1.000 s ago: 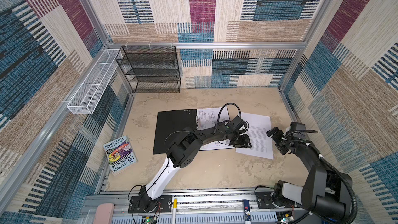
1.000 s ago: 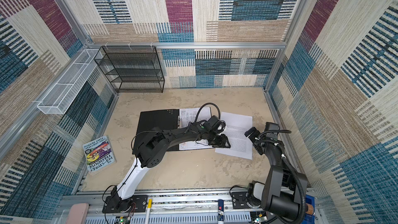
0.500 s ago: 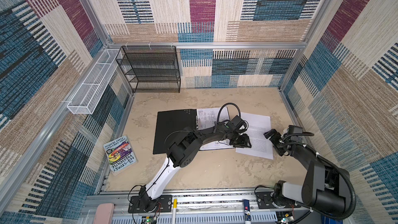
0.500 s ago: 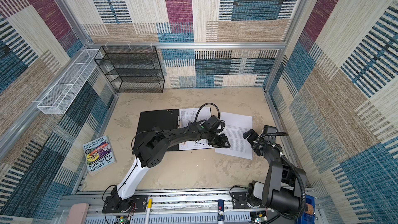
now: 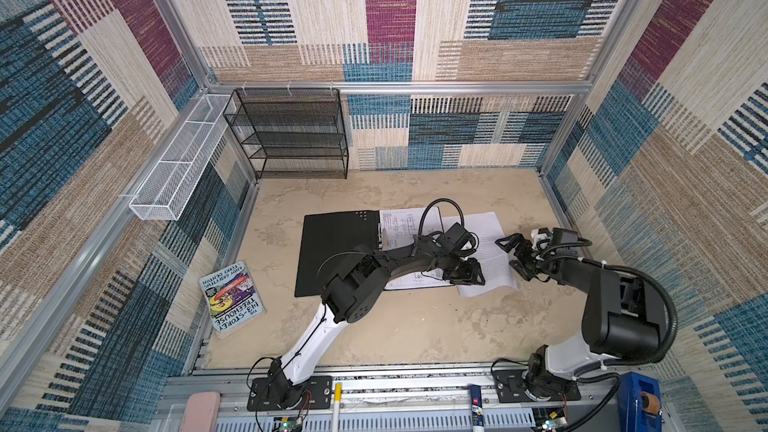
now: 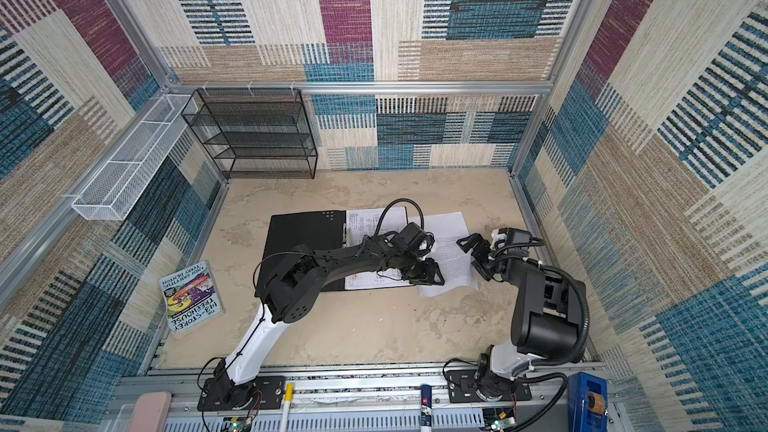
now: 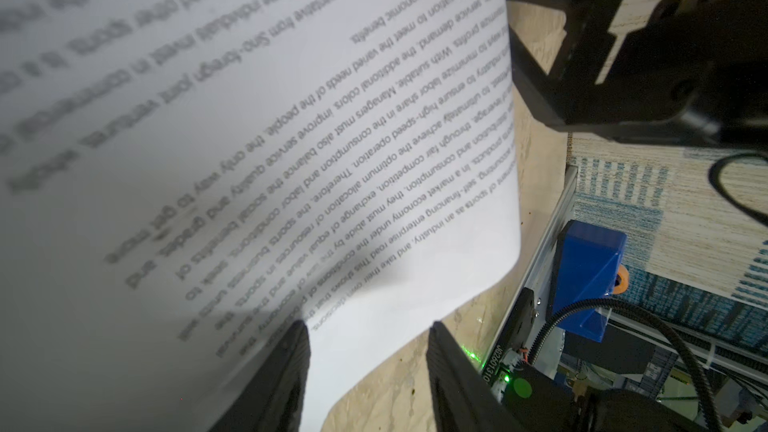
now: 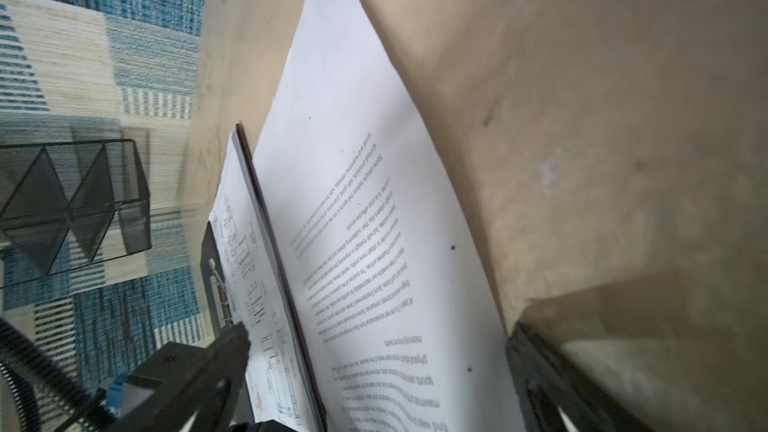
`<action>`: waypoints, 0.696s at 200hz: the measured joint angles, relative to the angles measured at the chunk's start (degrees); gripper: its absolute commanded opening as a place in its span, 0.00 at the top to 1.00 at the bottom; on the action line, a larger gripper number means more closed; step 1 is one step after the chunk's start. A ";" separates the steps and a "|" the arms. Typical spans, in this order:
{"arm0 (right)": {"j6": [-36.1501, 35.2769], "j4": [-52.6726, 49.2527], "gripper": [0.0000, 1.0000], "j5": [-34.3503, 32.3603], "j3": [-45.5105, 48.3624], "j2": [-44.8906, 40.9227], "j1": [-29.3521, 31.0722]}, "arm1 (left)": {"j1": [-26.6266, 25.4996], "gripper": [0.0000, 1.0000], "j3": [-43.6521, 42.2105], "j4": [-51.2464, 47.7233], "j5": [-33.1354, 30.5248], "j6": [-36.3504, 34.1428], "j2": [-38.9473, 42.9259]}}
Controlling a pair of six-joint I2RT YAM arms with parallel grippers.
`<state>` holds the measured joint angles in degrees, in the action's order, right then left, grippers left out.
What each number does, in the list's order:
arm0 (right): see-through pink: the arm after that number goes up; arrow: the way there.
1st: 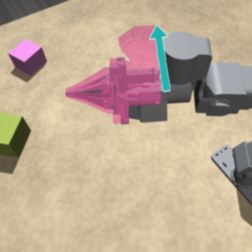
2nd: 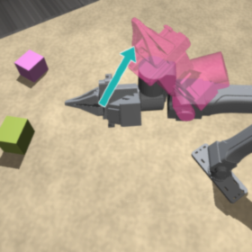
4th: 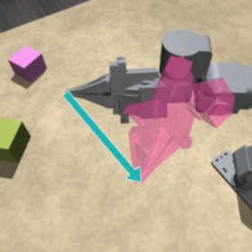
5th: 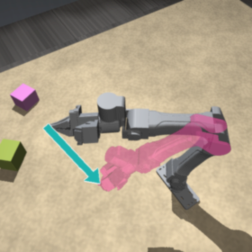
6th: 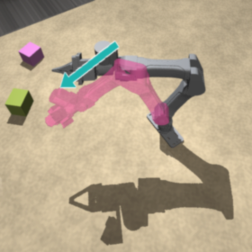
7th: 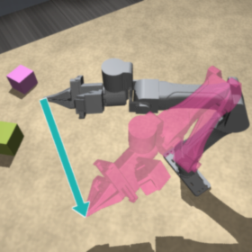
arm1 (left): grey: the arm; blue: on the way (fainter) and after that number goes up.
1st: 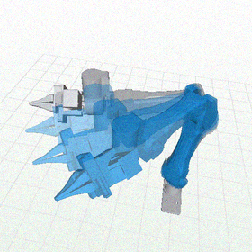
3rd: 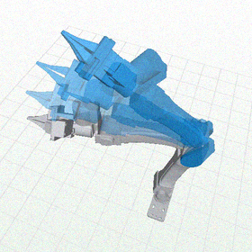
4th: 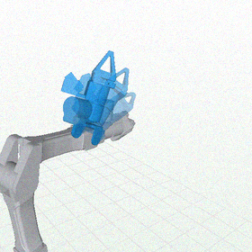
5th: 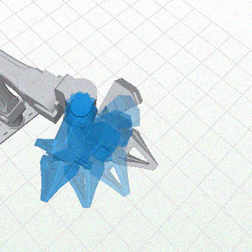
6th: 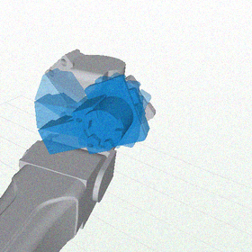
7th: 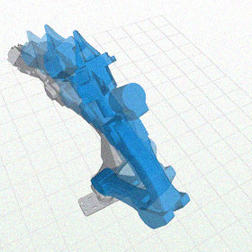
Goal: Put the files into the folder
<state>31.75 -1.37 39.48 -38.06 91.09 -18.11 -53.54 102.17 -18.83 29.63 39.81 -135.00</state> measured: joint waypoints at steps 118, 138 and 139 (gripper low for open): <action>-3.21 -0.46 0.00 -1.90 -6.78 5.42 0.17 | 0.79 0.52 -1.07 -0.57 -0.28 -0.63 0.50; -3.74 -1.51 0.00 -6.29 -4.50 2.47 0.15 | 0.81 0.52 -0.81 -0.92 -0.20 -0.81 0.42; -3.78 -1.49 0.00 -6.36 -4.39 2.38 0.15 | 0.81 0.52 -0.81 -0.92 -0.17 -0.81 0.39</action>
<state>27.97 -2.85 33.12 -42.46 93.47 -17.96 -52.73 101.36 -19.75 29.45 39.00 -134.61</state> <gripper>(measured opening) 0.995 0.483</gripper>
